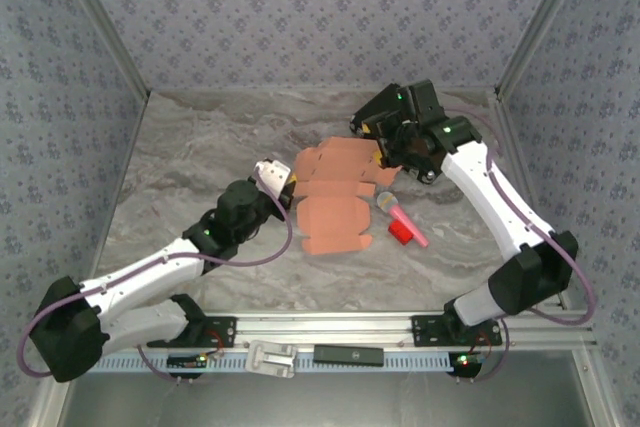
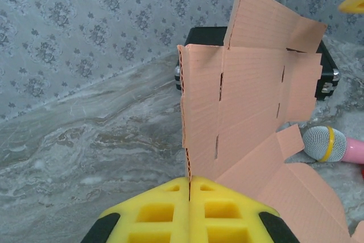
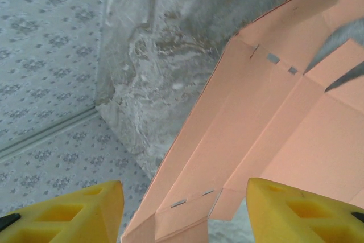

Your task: Fold the paper box

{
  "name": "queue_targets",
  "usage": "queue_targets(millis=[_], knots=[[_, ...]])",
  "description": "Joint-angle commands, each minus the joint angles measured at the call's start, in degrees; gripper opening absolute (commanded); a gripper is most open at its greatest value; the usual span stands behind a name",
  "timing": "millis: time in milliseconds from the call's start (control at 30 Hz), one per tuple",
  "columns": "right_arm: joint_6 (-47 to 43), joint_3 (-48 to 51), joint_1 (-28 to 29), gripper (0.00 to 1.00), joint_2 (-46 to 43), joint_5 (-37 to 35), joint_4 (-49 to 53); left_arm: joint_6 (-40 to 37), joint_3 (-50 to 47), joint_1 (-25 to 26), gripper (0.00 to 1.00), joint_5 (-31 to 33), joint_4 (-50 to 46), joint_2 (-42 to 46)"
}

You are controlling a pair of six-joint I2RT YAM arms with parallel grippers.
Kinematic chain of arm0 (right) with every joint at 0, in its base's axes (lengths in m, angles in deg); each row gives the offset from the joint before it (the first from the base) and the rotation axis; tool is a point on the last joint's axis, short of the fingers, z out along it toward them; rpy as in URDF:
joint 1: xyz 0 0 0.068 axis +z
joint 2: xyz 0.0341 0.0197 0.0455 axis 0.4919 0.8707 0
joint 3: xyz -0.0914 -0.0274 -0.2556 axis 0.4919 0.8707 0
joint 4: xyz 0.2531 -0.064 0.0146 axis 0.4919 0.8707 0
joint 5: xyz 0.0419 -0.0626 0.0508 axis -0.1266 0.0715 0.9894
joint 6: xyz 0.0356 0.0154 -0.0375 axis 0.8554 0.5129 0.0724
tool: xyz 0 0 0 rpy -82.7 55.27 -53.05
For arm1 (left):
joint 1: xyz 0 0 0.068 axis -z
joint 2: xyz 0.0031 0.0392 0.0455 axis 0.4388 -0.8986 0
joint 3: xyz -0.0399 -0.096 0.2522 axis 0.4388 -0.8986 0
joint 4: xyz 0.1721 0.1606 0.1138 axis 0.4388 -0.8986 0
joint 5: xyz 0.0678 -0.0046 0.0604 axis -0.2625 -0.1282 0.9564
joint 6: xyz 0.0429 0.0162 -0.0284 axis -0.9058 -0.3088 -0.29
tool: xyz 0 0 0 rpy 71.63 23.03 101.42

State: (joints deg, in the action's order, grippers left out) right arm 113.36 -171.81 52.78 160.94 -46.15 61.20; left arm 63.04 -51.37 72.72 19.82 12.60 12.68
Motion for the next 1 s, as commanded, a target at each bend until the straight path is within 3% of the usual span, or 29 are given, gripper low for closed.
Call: queue_targets(millis=[0,400,733,967], knots=[[6.1,-0.1,-0.3,0.61,1.7,6.2,-2.1,-1.7,0.1,0.6,0.0,0.8,2.0,0.5],[6.2,4.1,-1.1,0.5,5.1,9.3,-10.7,-1.7,0.1,0.8,0.0,1.1,1.9,0.4],[6.3,7.1,-1.0,0.28,6.4,10.0,-13.8,-0.5,-0.5,0.9,0.0,1.0,1.2,0.9],[4.6,7.9,-0.6,0.28,5.8,8.3,-15.8,1.8,-1.5,0.9,0.0,2.0,-0.9,2.4]])
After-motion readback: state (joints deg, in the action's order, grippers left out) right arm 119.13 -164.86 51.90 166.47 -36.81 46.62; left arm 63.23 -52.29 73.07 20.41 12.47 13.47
